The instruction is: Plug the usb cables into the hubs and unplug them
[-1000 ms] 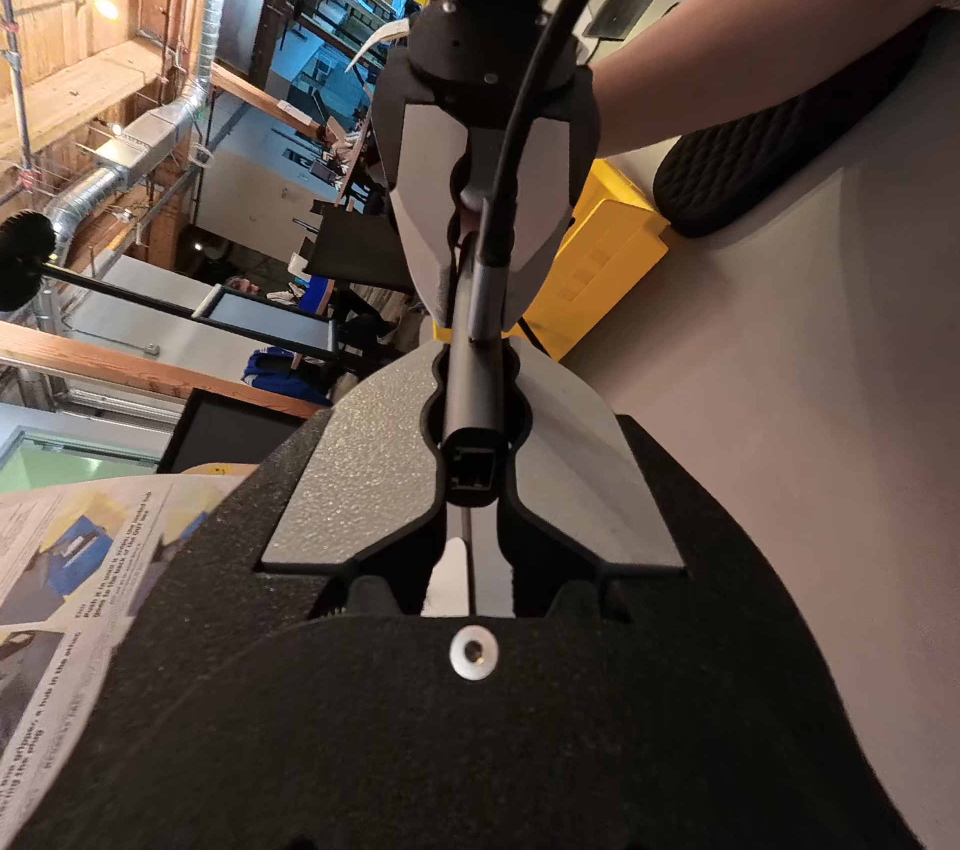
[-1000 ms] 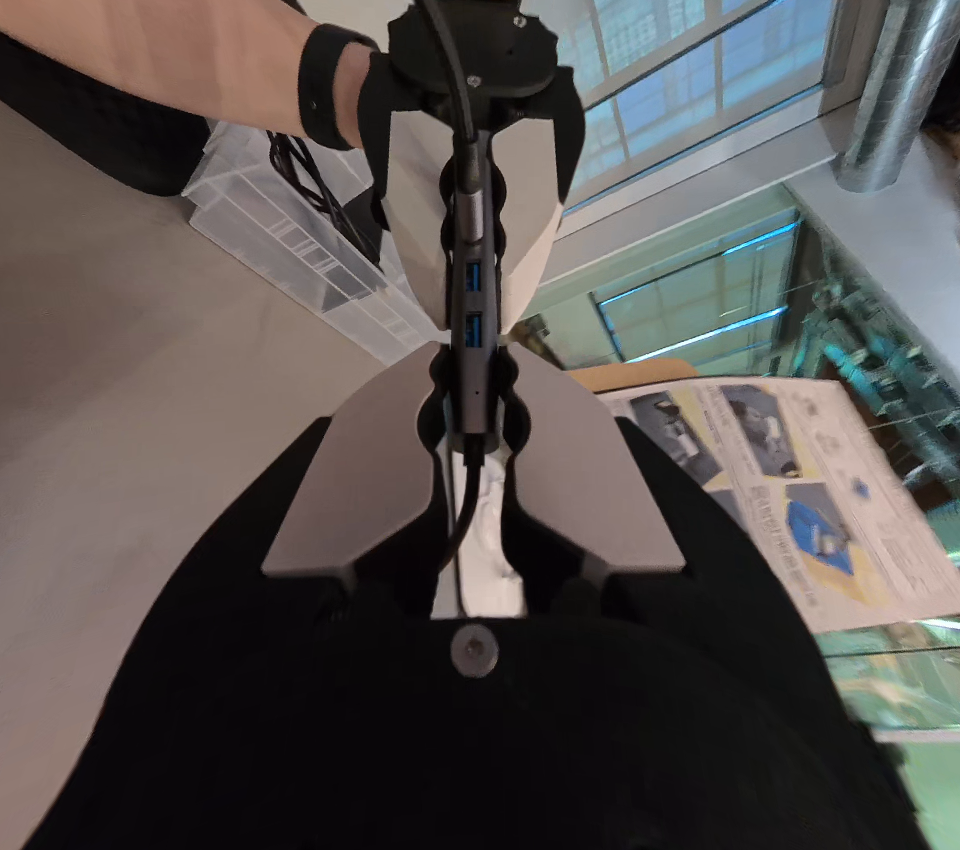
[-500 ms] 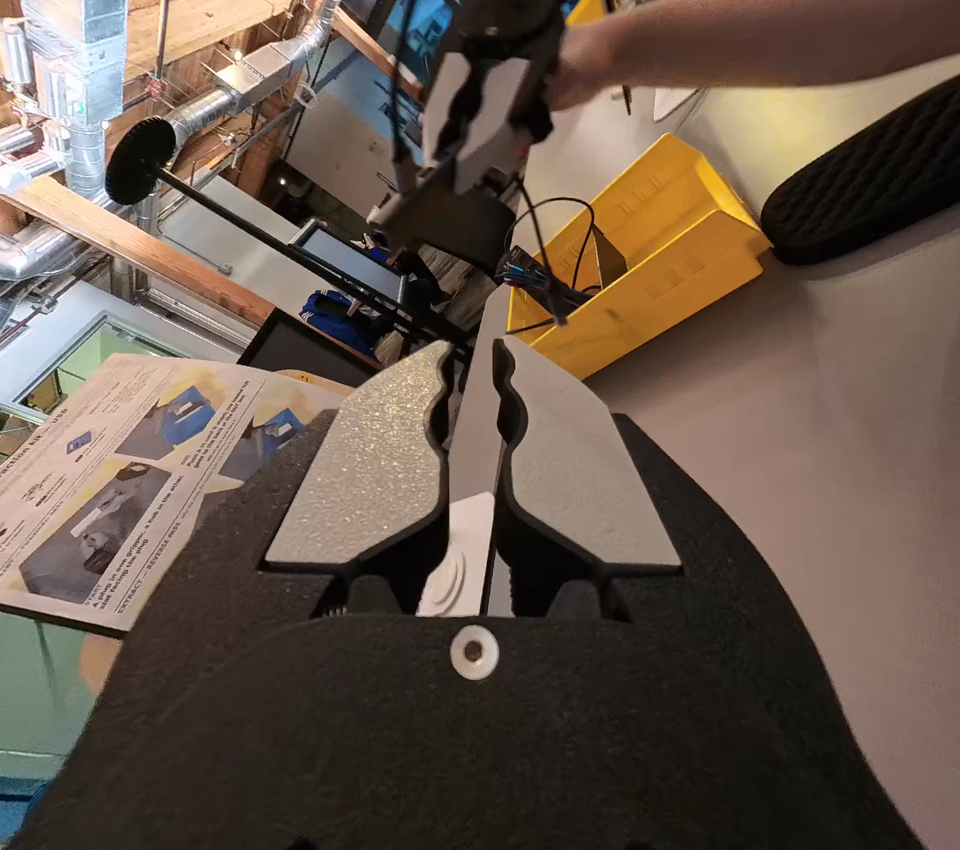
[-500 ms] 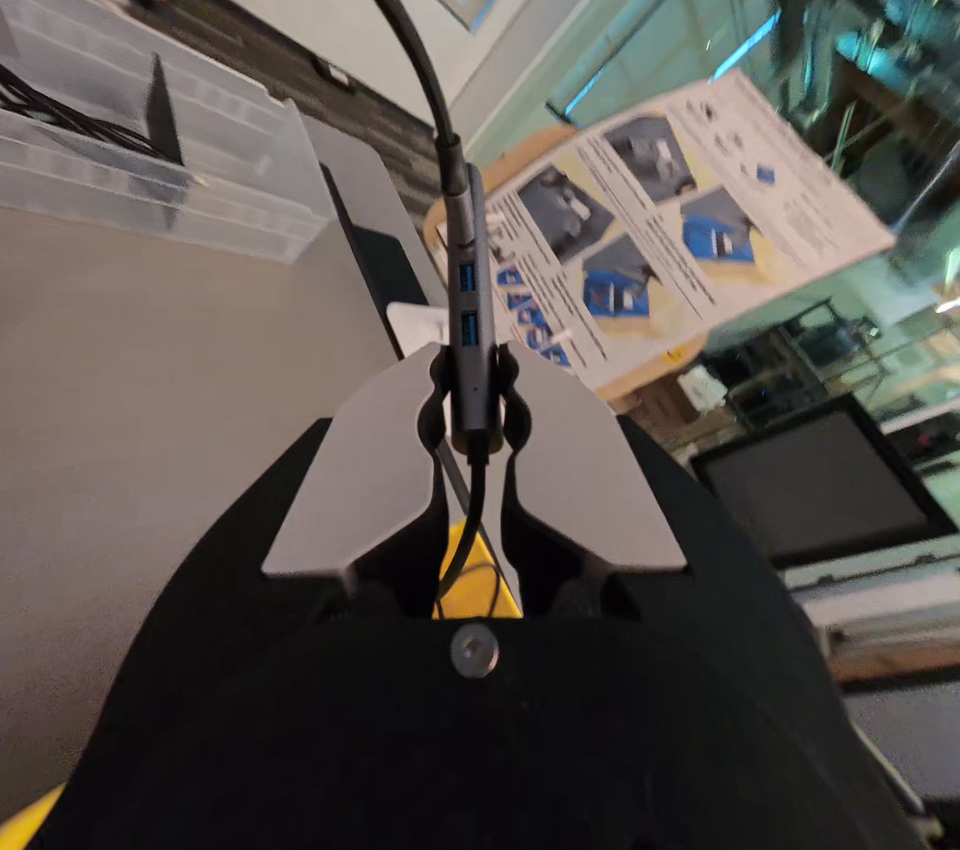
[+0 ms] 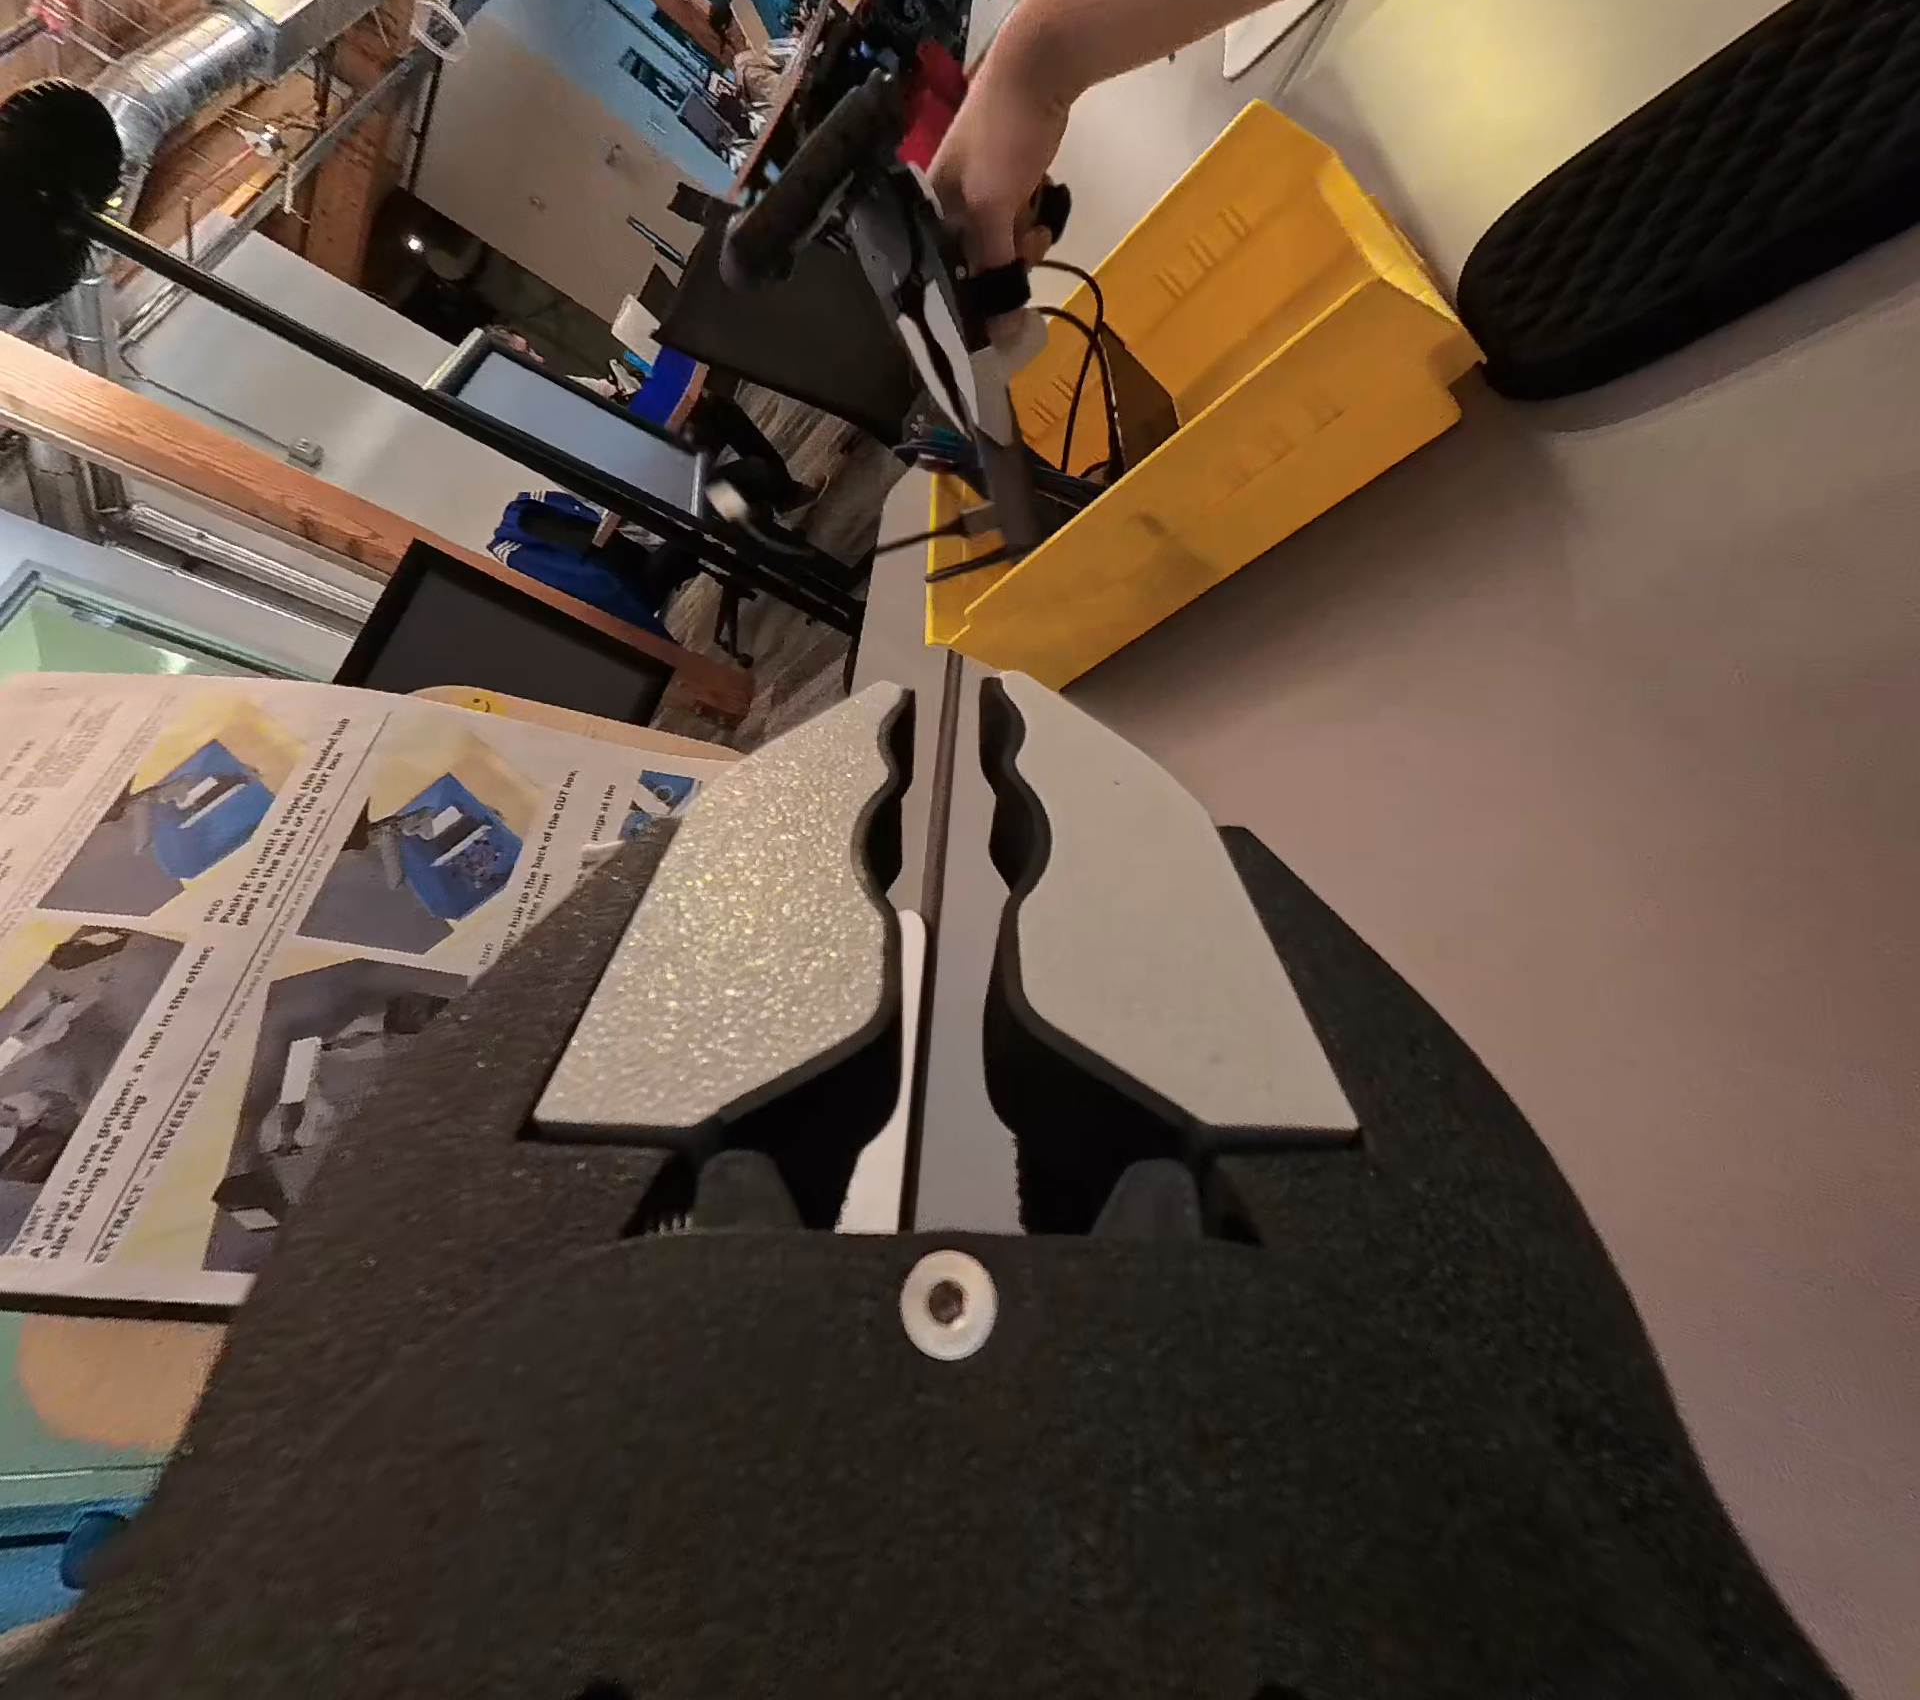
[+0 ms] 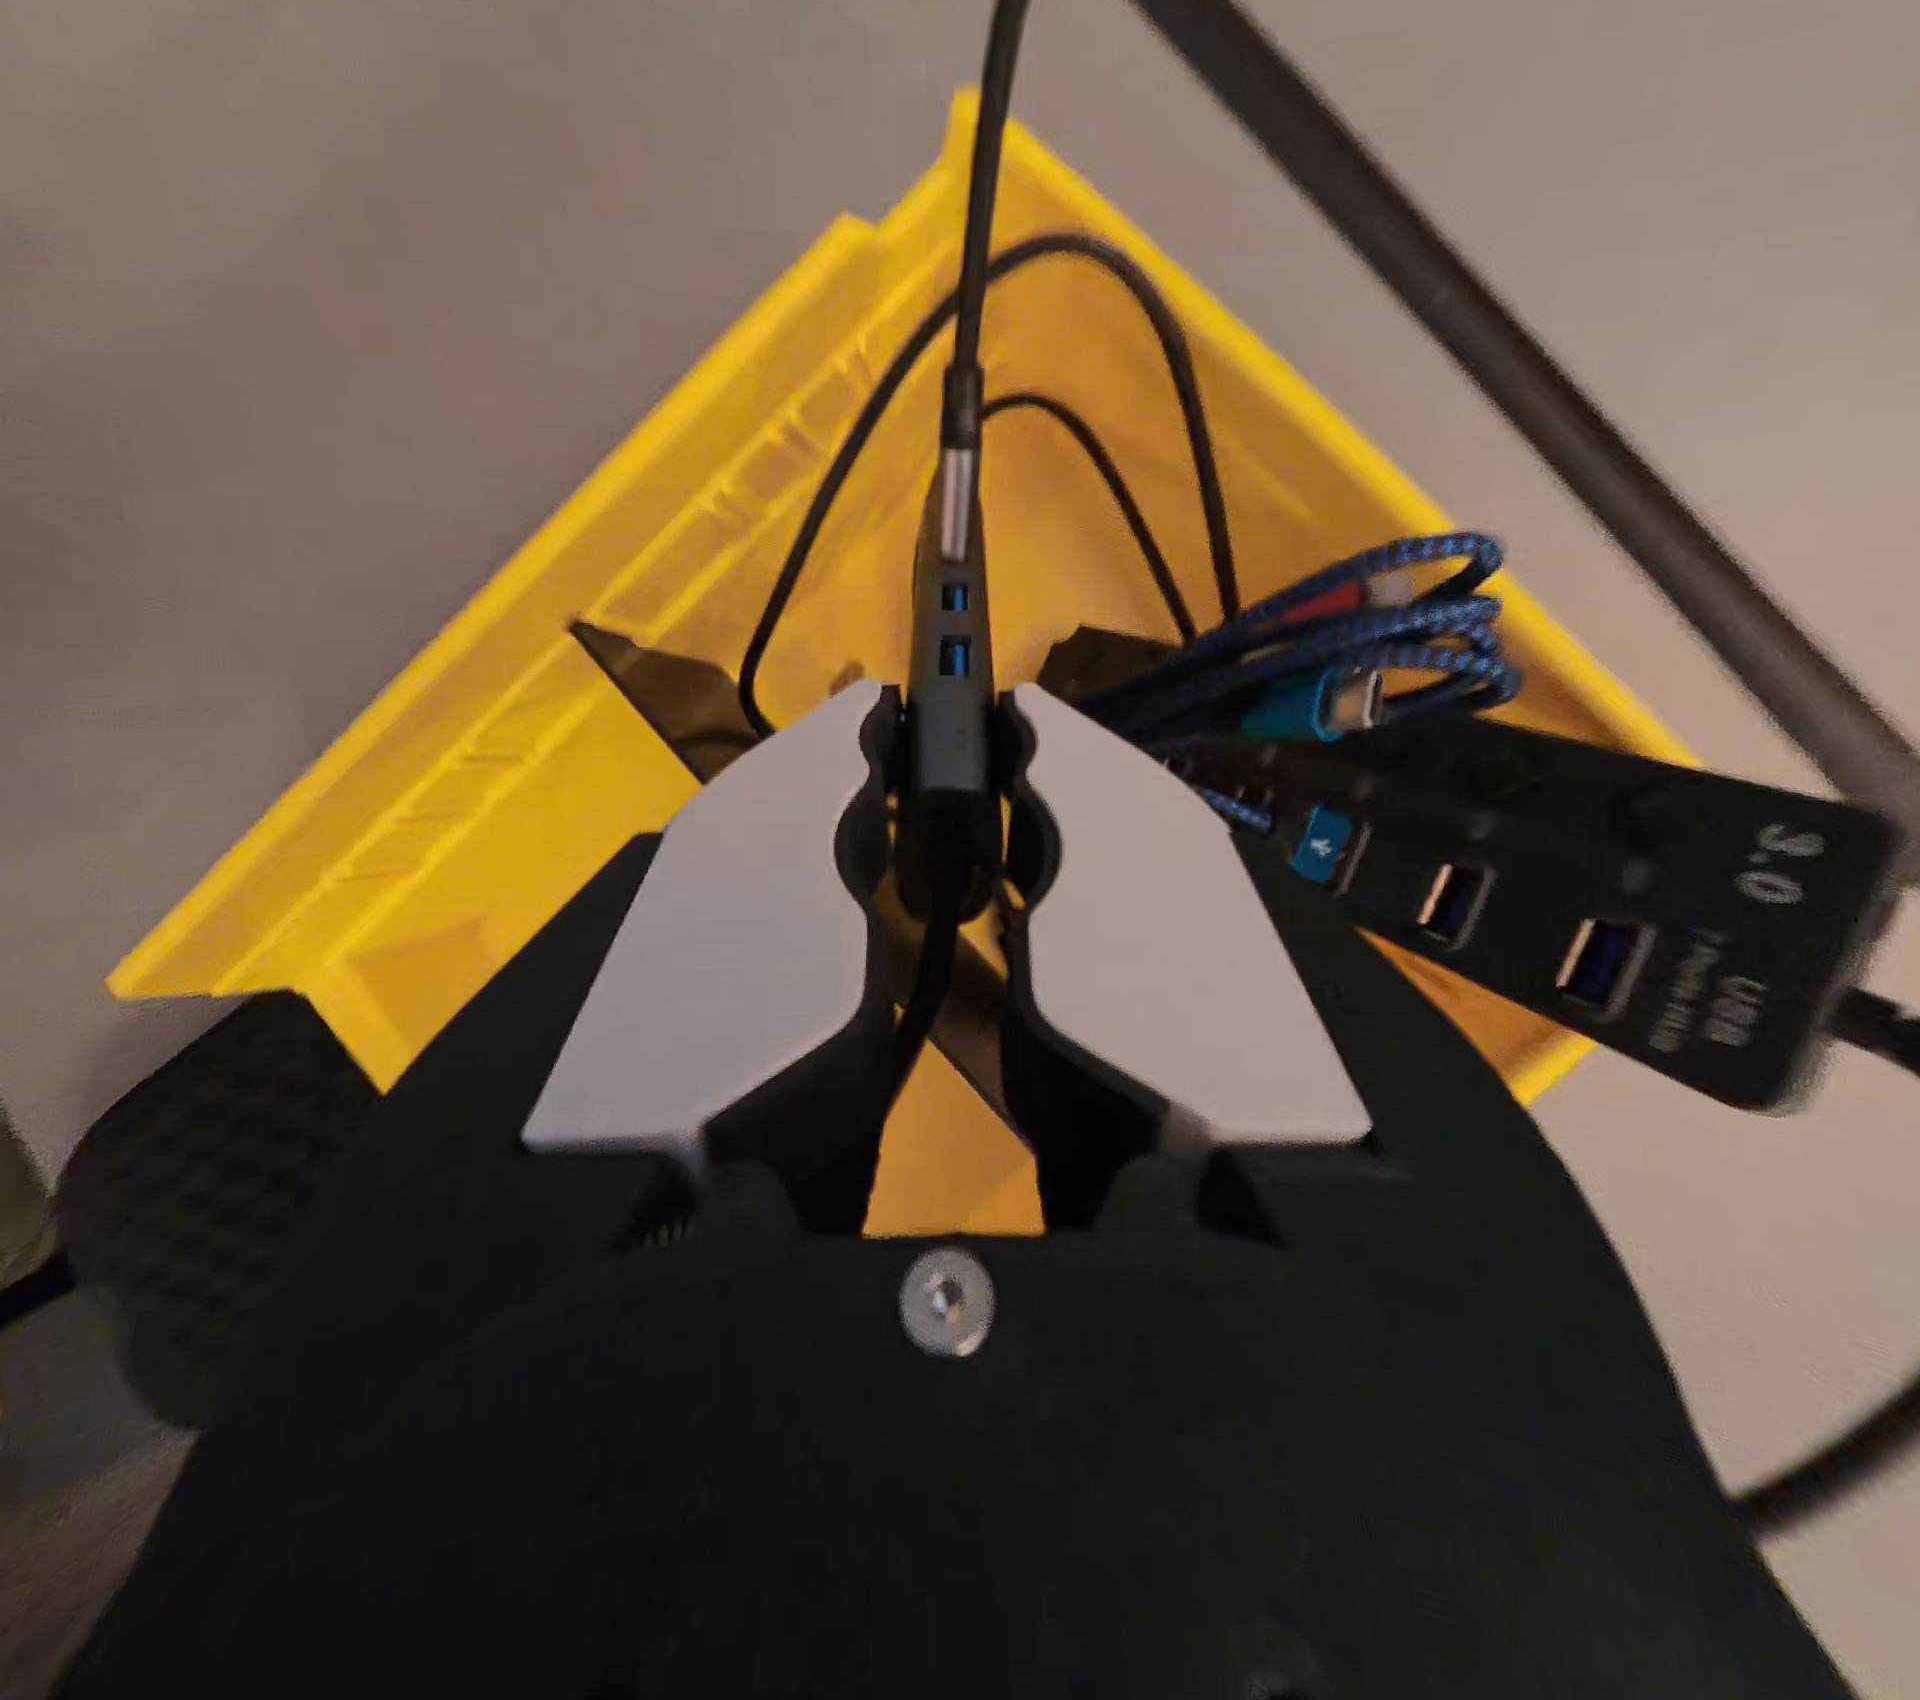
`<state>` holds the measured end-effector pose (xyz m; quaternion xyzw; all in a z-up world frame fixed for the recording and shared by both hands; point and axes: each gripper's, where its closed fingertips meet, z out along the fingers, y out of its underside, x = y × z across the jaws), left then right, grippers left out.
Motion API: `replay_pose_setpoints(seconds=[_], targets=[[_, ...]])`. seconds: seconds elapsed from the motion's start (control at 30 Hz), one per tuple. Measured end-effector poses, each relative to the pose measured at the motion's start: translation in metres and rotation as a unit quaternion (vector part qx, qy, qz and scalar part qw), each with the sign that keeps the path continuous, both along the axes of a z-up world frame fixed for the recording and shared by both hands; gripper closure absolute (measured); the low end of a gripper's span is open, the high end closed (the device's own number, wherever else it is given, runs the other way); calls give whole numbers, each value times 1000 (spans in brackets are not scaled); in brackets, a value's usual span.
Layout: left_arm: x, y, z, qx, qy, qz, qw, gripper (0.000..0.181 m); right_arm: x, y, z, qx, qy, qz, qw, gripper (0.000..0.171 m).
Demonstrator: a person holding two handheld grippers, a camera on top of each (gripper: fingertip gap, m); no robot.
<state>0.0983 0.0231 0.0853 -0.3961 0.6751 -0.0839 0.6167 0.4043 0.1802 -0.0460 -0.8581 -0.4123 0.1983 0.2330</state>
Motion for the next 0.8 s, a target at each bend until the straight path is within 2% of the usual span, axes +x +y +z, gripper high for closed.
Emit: replay_pose_setpoints(seconds=[0.13, 0.37, 0.53, 0.8], targets=[[4, 4, -10, -7, 17, 2, 1000, 171, 2, -4, -23, -54, 3, 30, 998, 152], [10, 10, -24, -17, 42, 10, 999, 171, 5, -2, -35, -31, -51, 98, 993, 151], [14, 13, -35, -22, 61, 14, 998, 171, 3, 4, -46, 29, -125, 149, 981, 151], [17, 15, -44, -23, 81, 20, 996, 171, 6, 1, -33, 49, -129, 125, 982, 144]])
